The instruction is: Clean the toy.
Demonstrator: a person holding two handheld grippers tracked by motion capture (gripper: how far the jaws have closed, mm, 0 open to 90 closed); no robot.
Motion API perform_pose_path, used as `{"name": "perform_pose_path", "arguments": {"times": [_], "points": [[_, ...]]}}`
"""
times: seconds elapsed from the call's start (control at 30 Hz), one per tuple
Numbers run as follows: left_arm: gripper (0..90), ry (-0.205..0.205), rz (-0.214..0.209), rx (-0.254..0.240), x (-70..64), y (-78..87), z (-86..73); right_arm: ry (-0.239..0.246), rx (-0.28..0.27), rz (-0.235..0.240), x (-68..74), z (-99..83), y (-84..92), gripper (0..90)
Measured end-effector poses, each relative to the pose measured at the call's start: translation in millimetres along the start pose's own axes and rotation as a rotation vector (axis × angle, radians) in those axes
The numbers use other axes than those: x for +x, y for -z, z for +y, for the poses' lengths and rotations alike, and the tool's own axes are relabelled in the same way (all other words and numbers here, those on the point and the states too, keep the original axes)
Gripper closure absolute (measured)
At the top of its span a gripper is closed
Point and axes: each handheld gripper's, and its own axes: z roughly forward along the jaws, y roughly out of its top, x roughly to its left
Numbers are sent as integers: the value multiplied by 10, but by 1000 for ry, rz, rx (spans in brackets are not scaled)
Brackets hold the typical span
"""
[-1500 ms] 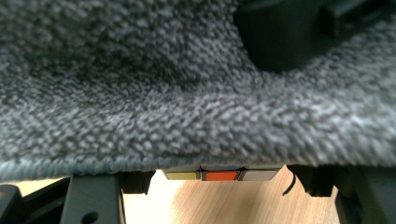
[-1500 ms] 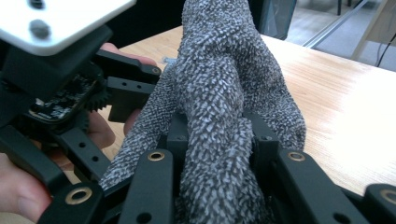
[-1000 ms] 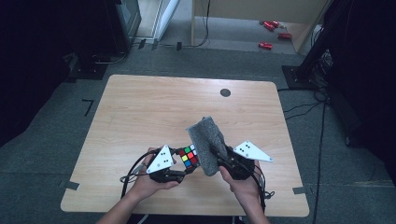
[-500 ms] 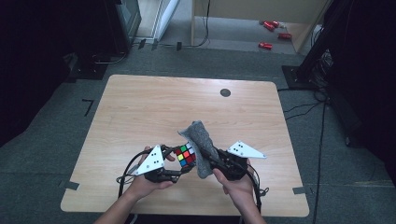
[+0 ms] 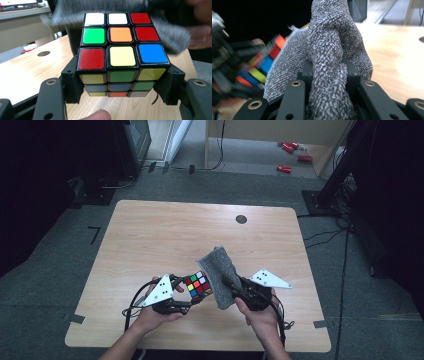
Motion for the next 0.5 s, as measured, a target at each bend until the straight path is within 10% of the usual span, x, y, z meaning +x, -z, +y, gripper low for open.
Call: {"name": "perform_pose_path", "arguments": {"times": [0.23, 0.5], "points": [[347, -20, -34, -20, -51, -64, 8, -10, -23, 79, 172, 2, 14, 700], [347, -15, -41, -31, -38, -49, 22, -37, 6, 61, 136, -84, -60, 699]]}}
